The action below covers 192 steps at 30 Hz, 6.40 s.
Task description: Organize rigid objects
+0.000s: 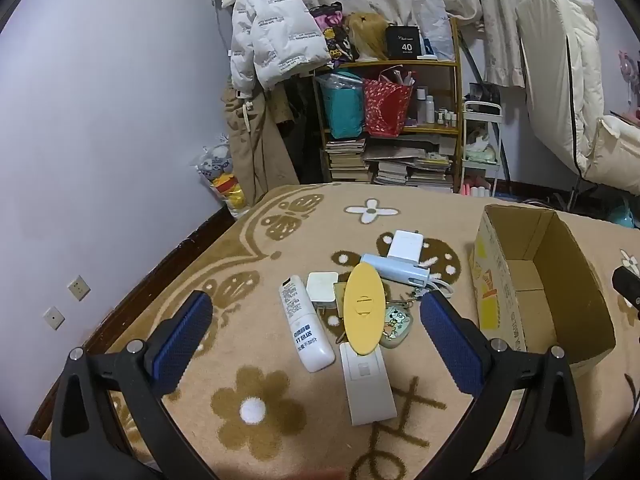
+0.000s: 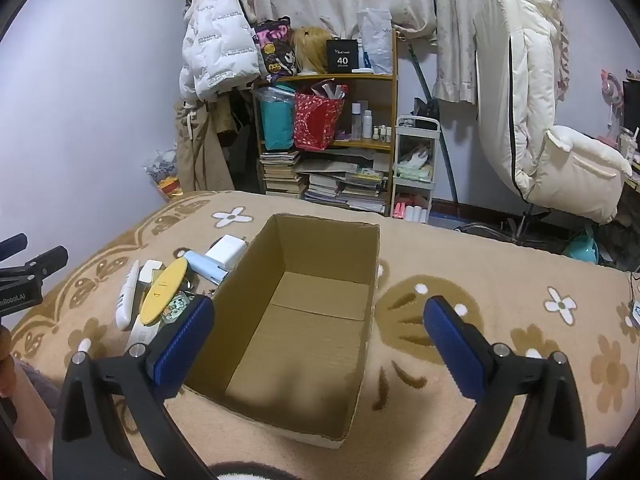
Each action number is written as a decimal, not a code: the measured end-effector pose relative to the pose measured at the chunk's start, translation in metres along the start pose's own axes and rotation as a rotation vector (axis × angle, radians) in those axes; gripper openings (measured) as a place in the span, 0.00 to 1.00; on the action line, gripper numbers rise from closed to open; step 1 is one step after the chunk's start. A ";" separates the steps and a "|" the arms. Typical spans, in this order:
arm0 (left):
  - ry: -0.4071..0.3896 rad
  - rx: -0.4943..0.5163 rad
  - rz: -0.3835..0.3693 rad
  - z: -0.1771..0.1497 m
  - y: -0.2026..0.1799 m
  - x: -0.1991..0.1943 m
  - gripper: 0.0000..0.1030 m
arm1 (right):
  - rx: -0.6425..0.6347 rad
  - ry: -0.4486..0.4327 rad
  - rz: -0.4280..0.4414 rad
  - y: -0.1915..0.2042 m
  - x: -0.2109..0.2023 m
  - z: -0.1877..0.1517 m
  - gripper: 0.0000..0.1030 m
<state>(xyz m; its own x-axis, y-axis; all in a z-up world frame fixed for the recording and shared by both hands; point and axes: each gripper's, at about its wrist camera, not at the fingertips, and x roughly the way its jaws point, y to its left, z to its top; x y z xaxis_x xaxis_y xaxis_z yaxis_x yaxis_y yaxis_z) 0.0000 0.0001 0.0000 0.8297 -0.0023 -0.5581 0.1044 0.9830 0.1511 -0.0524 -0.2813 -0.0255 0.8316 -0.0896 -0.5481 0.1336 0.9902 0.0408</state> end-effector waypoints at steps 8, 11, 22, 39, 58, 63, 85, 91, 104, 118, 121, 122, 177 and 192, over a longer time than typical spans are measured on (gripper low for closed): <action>0.007 0.004 -0.011 0.000 -0.002 0.000 1.00 | 0.006 0.014 0.001 -0.001 0.001 0.000 1.00; 0.015 -0.009 -0.016 -0.004 0.000 0.006 1.00 | 0.006 0.012 -0.001 -0.001 0.001 -0.001 1.00; 0.012 -0.004 -0.015 -0.001 0.001 0.004 1.00 | 0.005 0.018 -0.001 -0.001 0.002 -0.002 1.00; 0.012 0.000 -0.013 -0.002 -0.002 0.005 1.00 | 0.003 0.020 0.003 -0.002 0.003 -0.002 1.00; 0.015 0.001 -0.012 -0.003 -0.004 0.006 1.00 | -0.002 0.020 -0.001 -0.001 0.003 -0.003 1.00; 0.015 0.003 -0.014 -0.003 -0.005 0.006 1.00 | -0.003 0.020 -0.001 -0.001 0.003 -0.003 1.00; 0.017 0.004 -0.014 -0.003 -0.005 0.007 1.00 | -0.010 0.024 0.000 -0.001 0.004 -0.006 1.00; 0.017 0.003 -0.014 -0.003 -0.006 0.007 1.00 | -0.009 0.023 -0.004 0.001 0.006 -0.008 1.00; 0.037 0.005 -0.034 -0.006 -0.010 0.011 1.00 | -0.012 0.022 -0.005 -0.001 0.005 -0.004 1.00; 0.167 -0.031 -0.118 0.020 -0.004 0.044 1.00 | 0.031 0.027 0.015 0.003 0.028 0.008 1.00; 0.201 -0.017 -0.105 0.028 -0.005 0.057 1.00 | 0.051 0.054 0.003 -0.003 0.039 0.012 1.00; 0.213 -0.009 -0.101 0.030 -0.005 0.062 1.00 | 0.063 0.069 0.001 -0.006 0.044 0.013 1.00; 0.710 -0.141 -0.256 -0.010 -0.022 0.270 0.55 | 0.116 0.559 -0.077 -0.038 0.142 -0.034 0.16; 0.611 -0.055 -0.160 0.012 -0.027 0.222 0.55 | 0.122 0.550 -0.061 -0.039 0.144 -0.034 0.16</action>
<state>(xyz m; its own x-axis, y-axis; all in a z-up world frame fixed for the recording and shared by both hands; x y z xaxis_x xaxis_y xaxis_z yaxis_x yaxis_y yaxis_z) 0.1876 -0.0287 -0.1181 0.3420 -0.0606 -0.9378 0.1593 0.9872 -0.0056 0.0436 -0.3296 -0.1342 0.4215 -0.0447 -0.9057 0.2607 0.9626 0.0738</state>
